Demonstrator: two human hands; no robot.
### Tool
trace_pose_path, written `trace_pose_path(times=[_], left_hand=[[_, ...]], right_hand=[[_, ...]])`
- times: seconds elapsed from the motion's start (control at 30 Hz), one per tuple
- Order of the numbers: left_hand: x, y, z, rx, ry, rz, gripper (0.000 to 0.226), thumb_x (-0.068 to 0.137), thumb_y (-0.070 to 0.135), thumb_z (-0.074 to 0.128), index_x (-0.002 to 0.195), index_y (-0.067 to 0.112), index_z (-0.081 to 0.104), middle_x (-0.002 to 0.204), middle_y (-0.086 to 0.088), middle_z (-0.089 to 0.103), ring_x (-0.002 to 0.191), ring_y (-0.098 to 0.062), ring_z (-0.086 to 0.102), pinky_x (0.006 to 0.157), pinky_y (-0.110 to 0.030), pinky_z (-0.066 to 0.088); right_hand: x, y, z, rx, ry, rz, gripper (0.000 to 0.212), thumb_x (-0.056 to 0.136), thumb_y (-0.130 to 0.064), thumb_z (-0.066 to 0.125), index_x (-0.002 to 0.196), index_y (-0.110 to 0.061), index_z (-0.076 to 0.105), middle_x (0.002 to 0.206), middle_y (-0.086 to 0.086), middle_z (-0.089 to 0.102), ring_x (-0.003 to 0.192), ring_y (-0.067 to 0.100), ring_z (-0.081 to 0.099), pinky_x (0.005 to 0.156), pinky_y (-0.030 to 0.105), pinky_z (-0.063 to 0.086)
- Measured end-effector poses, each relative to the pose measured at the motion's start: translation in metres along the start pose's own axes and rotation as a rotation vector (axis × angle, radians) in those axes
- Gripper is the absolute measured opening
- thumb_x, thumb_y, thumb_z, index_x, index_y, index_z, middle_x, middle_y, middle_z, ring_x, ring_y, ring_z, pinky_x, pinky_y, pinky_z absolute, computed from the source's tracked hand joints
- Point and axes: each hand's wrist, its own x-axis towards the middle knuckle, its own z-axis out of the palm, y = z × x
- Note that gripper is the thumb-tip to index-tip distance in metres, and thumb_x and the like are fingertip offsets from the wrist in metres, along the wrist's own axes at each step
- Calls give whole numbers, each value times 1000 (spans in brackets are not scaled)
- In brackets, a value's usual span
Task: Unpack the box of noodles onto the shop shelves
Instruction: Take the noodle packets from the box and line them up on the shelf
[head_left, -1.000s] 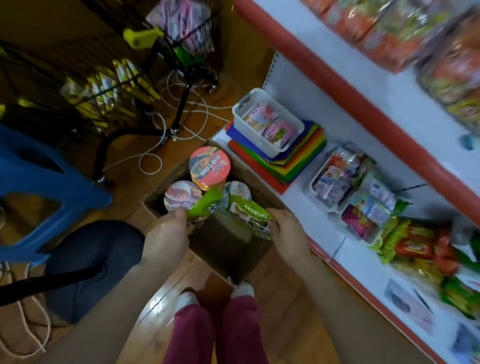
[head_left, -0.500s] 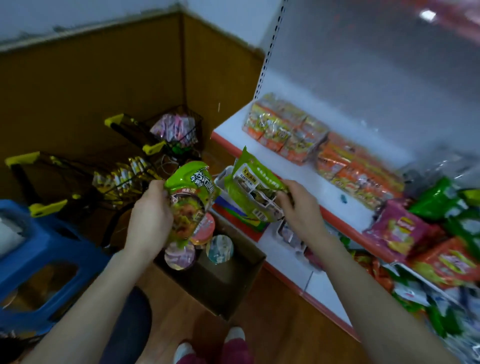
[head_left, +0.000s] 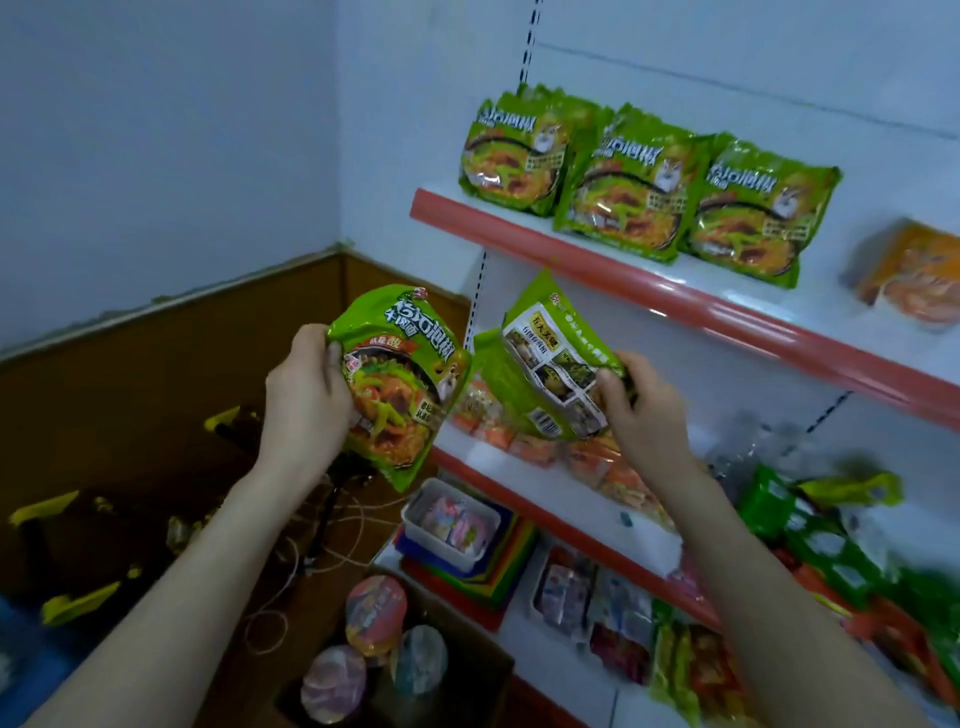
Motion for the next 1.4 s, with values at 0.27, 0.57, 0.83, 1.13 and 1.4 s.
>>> trace_pose_path(times=[0.27, 0.57, 0.83, 1.13, 1.4], left_hand=[[37, 59, 9, -149, 134, 99, 13, 97, 3, 38, 87, 10, 41, 67, 11, 38, 59, -4, 36, 50, -16, 29], [91, 109, 81, -473, 154, -56, 23, 99, 11, 35, 80, 16, 45, 72, 2, 47, 65, -8, 45, 59, -26, 35], [135, 180, 189, -639, 34, -195, 32, 98, 18, 36, 124, 1, 46, 127, -22, 52, 119, -38, 48, 100, -51, 40], [138, 249, 289, -616, -197, -193, 27, 101, 11, 30, 123, 6, 44, 114, -8, 53, 107, -24, 49, 87, -29, 38], [140, 253, 311, -364, -126, 118, 39, 94, -4, 36, 133, 3, 40, 117, -13, 56, 94, -20, 57, 79, -27, 47]], right_hand=[[43, -2, -57, 125, 185, 27, 12, 94, -16, 50, 102, -12, 59, 77, -11, 52, 70, 10, 49, 61, 17, 37], [113, 35, -124, 139, 446, -23, 43, 83, -32, 45, 108, -2, 62, 94, 11, 63, 84, 19, 53, 67, 19, 31], [158, 90, -204, 92, 633, -9, 24, 92, -17, 50, 109, -4, 61, 90, 3, 58, 83, 15, 49, 65, 19, 30], [150, 139, -242, 4, 693, 89, 25, 90, -21, 48, 105, -7, 61, 81, -3, 54, 81, 21, 50, 76, 33, 38], [139, 159, -237, -43, 623, 139, 21, 92, -18, 51, 109, -10, 63, 88, -2, 57, 81, 18, 52, 69, 23, 34]])
